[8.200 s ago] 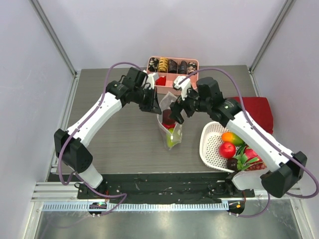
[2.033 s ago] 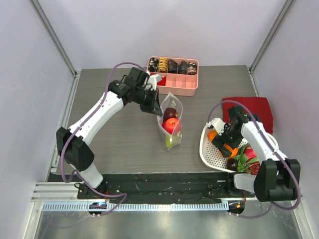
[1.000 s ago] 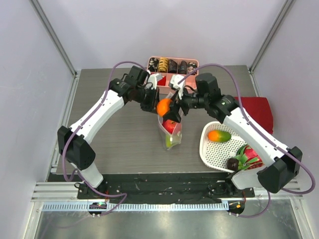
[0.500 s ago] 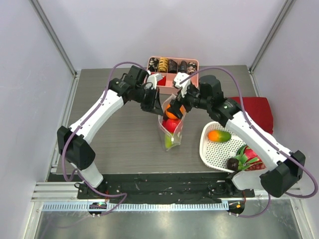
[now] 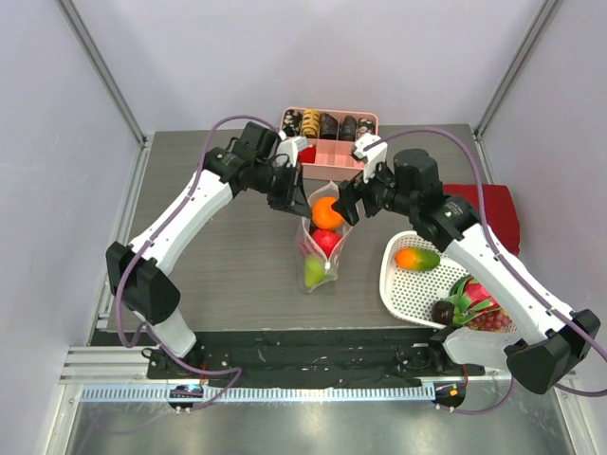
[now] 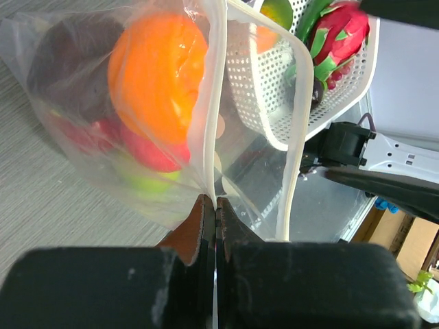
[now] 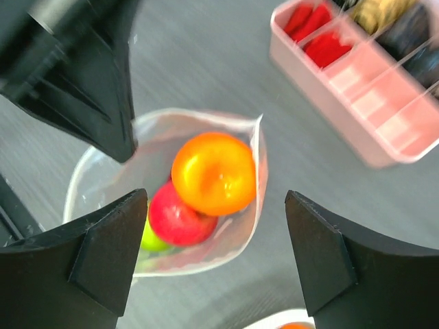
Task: Place the food in the zip-top bag and seal the zipper
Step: Adjust the zipper food storage bag at the center of the board, then pick up the fake fruit from the bin, then place the fake fruit in the zipper food storage bag.
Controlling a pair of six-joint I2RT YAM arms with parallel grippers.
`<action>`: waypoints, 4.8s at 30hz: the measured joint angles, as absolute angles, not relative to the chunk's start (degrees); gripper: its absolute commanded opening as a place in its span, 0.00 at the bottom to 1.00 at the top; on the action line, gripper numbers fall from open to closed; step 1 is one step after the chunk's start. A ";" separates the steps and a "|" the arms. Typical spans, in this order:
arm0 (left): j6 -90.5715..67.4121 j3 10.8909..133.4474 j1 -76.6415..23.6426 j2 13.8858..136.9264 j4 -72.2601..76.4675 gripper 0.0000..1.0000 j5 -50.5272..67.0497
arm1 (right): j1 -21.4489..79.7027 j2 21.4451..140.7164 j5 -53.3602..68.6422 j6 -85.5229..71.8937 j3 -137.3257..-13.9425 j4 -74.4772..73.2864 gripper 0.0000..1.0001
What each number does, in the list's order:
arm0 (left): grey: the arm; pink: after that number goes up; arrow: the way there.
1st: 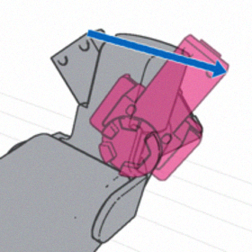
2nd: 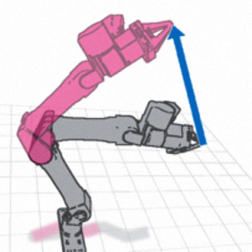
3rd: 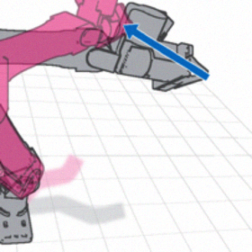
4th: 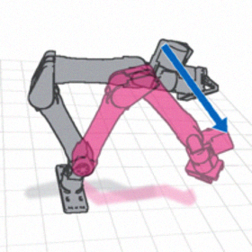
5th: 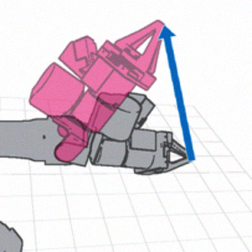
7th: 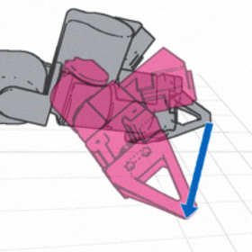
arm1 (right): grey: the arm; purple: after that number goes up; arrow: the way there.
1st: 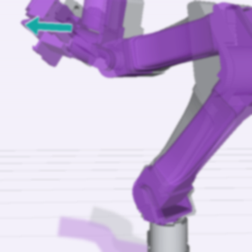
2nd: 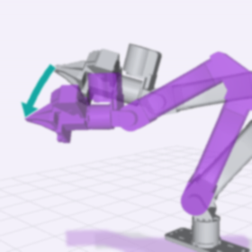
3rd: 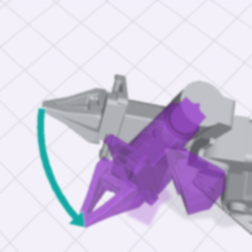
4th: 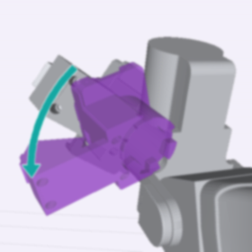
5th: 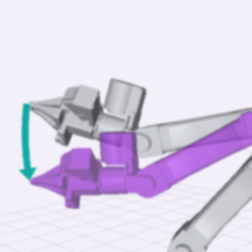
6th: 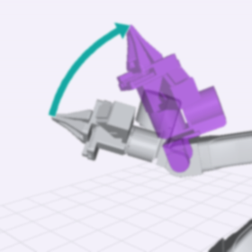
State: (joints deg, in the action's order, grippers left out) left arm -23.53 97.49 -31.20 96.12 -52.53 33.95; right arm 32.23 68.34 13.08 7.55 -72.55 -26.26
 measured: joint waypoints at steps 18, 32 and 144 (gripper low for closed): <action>-21.10 97.89 -32.38 91.42 -52.97 0.00 33.85 | 32.10 73.41 20.05 0.97 -75.24 -32.95 0.01; -17.78 97.86 -34.59 88.25 -58.22 0.00 29.87 | 34.17 83.29 26.02 7.35 -85.10 -37.80 0.11; -36.12 84.53 -23.09 84.58 -39.27 0.00 37.19 | 32.08 83.72 28.40 -29.95 -84.42 -28.60 0.92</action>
